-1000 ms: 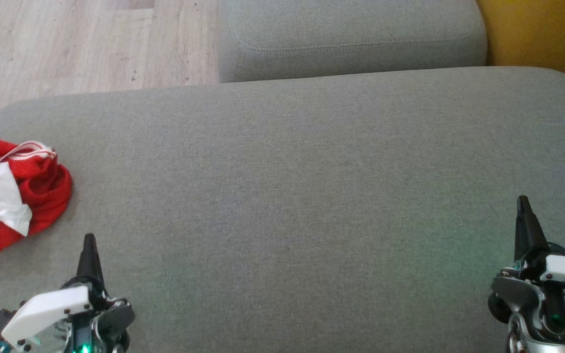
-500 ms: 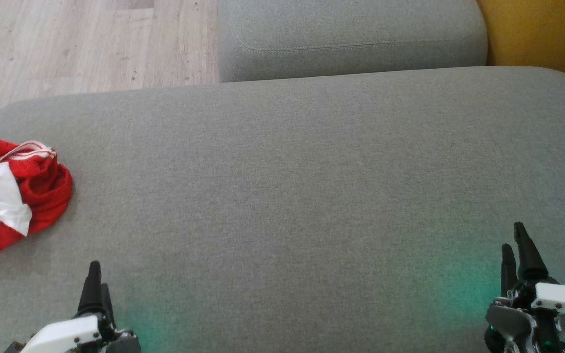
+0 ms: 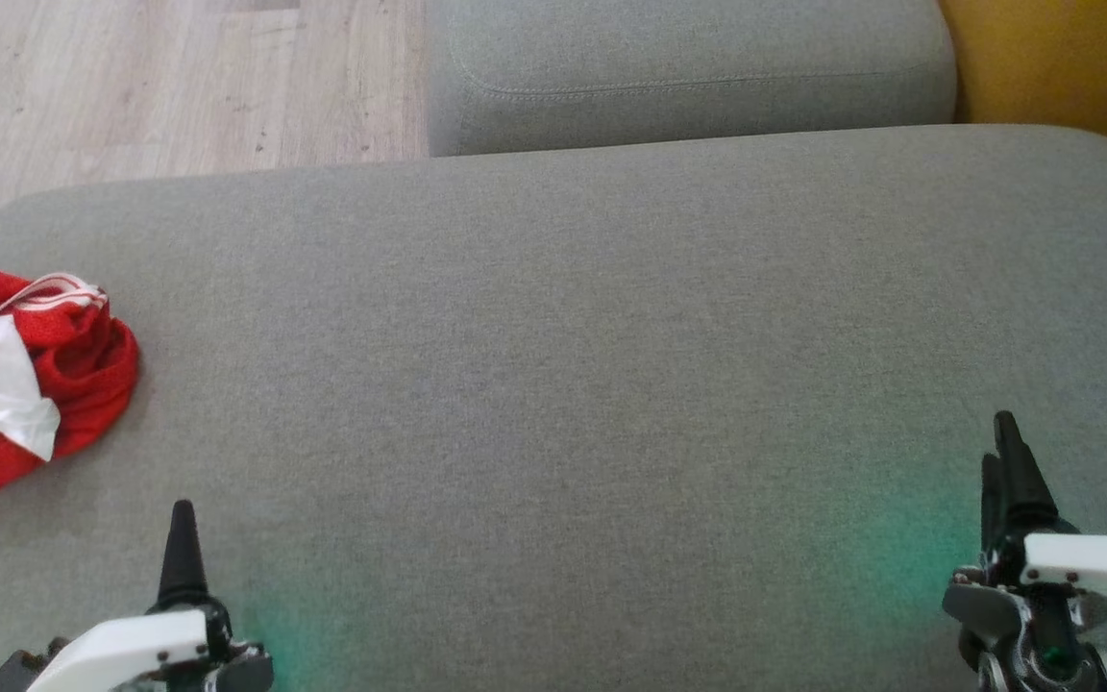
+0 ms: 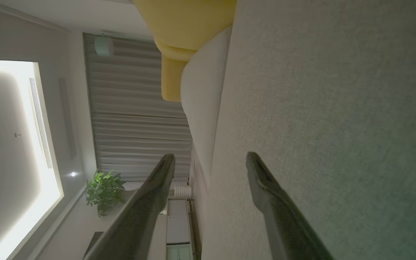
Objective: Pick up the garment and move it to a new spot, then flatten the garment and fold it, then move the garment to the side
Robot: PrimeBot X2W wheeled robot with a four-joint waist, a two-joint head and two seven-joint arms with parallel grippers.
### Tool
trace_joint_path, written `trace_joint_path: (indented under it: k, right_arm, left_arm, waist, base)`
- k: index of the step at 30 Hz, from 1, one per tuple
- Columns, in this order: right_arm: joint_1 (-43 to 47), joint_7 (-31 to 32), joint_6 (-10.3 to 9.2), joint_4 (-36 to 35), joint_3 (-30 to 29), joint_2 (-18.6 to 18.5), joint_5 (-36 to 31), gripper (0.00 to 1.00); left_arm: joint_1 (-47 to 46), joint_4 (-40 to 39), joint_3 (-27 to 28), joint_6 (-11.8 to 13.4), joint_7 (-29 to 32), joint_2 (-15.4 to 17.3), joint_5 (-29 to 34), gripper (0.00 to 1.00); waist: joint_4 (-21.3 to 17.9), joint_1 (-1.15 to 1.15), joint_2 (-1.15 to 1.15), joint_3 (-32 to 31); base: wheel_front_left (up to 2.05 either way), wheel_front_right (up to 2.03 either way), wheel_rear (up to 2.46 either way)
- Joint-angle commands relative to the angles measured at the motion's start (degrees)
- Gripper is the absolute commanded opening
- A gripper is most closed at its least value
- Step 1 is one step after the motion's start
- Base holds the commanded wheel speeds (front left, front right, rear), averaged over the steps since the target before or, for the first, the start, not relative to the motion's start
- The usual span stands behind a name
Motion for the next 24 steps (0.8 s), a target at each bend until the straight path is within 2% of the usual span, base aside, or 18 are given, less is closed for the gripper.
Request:
trace_joint_path:
  k: [1,24]
  right_arm:
    - [-3.1,-0.6,0.0,-1.9,0.6,-1.4,-1.4,1.0]
    - [-5.3,-4.5,0.0,0.4,3.9,-2.6,-20.4,1.0]
  left_arm:
    - [-3.3,-1.9,0.1,-0.1,-0.5,0.5,1.5,1.0]
    - [-3.6,-2.0,-0.7,0.3,-4.4,0.9,22.2,1.0]
  waist:
    - [0.0,0.0,0.0,0.0]
    - [-0.1,0.0,0.0,0.3]
  base:
    - [0.0,0.0,0.0]
    - [0.0,0.0,0.0]
